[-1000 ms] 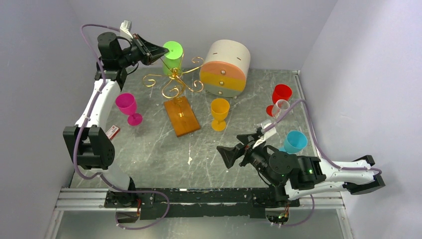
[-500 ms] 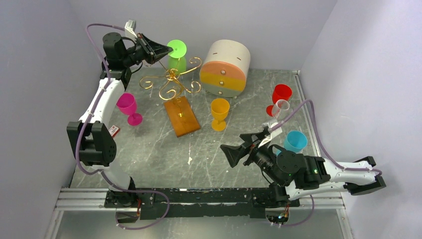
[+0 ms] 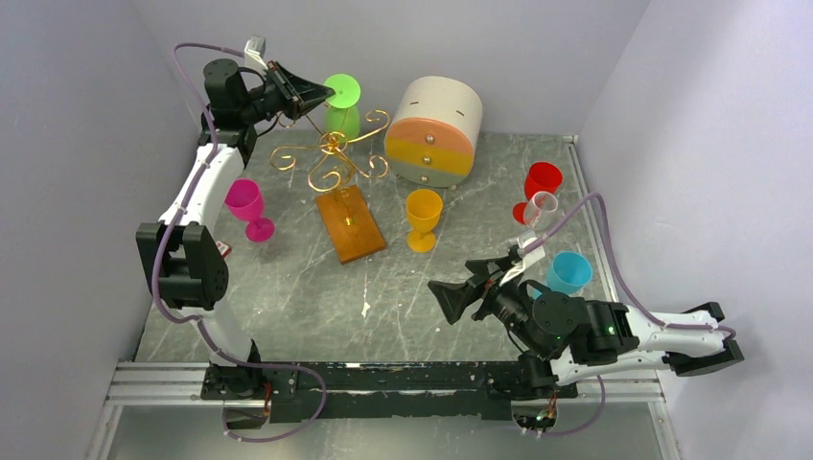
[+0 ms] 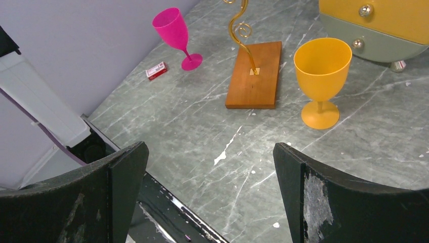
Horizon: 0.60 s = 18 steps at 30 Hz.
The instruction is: Place the wine glass upside down on the wine glass rack
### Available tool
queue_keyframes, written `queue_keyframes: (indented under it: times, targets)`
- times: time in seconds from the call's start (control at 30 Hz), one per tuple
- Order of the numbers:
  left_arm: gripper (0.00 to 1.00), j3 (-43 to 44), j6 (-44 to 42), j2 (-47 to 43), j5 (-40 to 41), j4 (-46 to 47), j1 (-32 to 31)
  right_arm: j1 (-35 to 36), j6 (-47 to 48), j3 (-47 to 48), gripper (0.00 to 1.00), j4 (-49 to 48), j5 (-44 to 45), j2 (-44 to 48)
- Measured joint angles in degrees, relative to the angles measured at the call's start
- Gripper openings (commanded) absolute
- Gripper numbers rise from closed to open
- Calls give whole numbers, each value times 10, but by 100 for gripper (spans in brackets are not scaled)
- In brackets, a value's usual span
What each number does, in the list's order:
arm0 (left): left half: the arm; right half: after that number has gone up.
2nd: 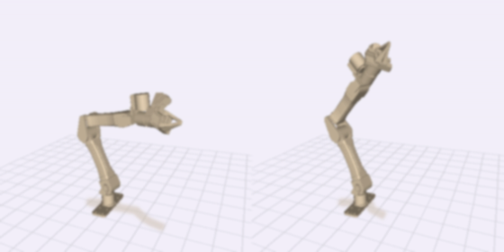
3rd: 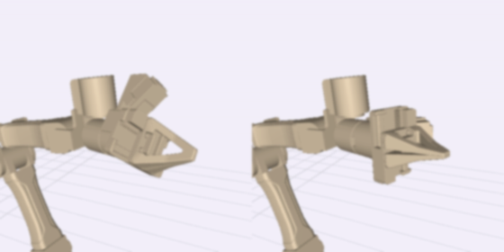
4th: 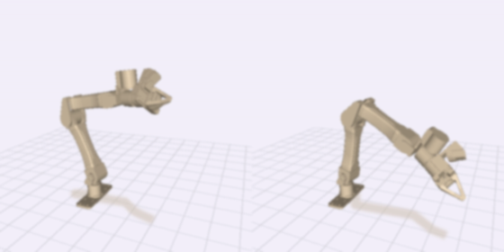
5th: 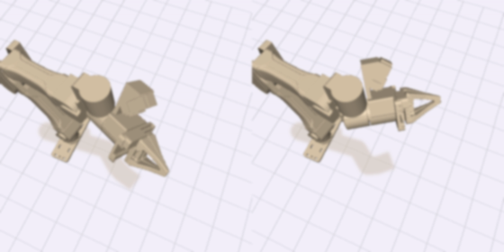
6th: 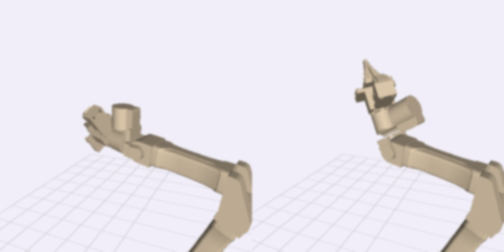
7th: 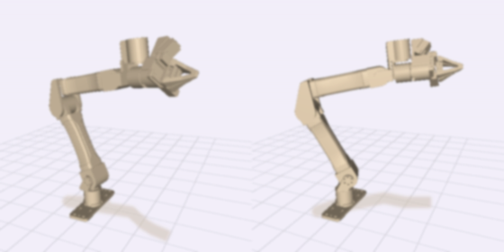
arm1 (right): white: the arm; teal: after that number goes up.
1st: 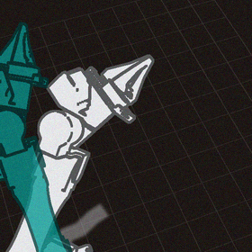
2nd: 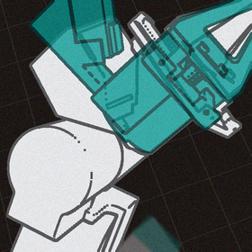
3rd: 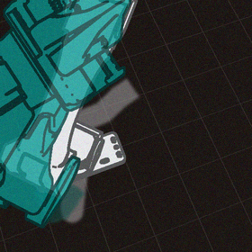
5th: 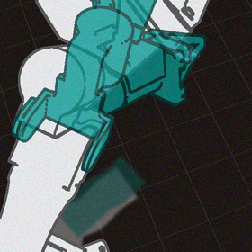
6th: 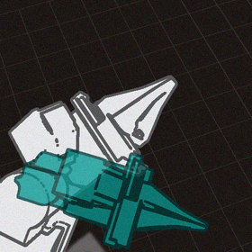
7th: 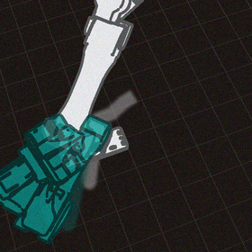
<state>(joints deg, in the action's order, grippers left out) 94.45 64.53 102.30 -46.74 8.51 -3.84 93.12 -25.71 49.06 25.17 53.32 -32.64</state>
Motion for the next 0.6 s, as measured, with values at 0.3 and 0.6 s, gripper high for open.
queue_keyframes:
  times: [0.3,0.6]
  targets:
    - [8,1,0,1,-2,5,12,0,-7,0,100,4,0,6]
    - [14,1,0,1,-5,12,29,0,-21,5,100,26,0,7]
